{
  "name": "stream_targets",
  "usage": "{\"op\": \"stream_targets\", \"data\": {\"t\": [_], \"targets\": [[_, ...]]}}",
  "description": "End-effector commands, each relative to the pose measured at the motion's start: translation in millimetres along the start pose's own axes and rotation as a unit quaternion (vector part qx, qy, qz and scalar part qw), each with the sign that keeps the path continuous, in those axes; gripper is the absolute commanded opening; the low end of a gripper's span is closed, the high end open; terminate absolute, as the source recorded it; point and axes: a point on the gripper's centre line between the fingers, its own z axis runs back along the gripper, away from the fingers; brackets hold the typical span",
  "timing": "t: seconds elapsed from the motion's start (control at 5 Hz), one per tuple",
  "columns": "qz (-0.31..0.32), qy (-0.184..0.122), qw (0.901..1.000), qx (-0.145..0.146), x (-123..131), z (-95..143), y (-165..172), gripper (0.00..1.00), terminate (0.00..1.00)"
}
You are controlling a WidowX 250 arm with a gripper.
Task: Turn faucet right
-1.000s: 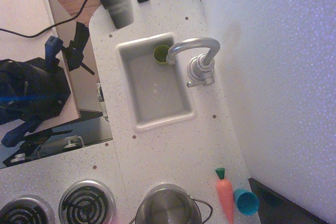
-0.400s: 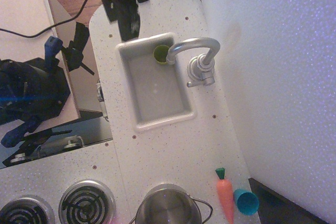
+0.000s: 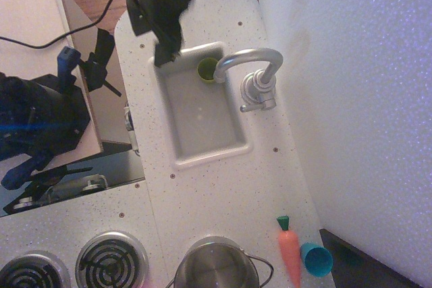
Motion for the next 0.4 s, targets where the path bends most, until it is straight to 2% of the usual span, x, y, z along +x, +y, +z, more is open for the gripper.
{"op": "stream_targets", "data": {"t": [0.0, 0.2], "targets": [[-0.005, 0.03, 0.9995, 0.008, 7.6, -3.4, -4.5, 1.0, 0.0], [0.028, 0.028, 0.9982, 0.045, 8.6, -8.1, 1.1, 1.0, 0.0]]}}
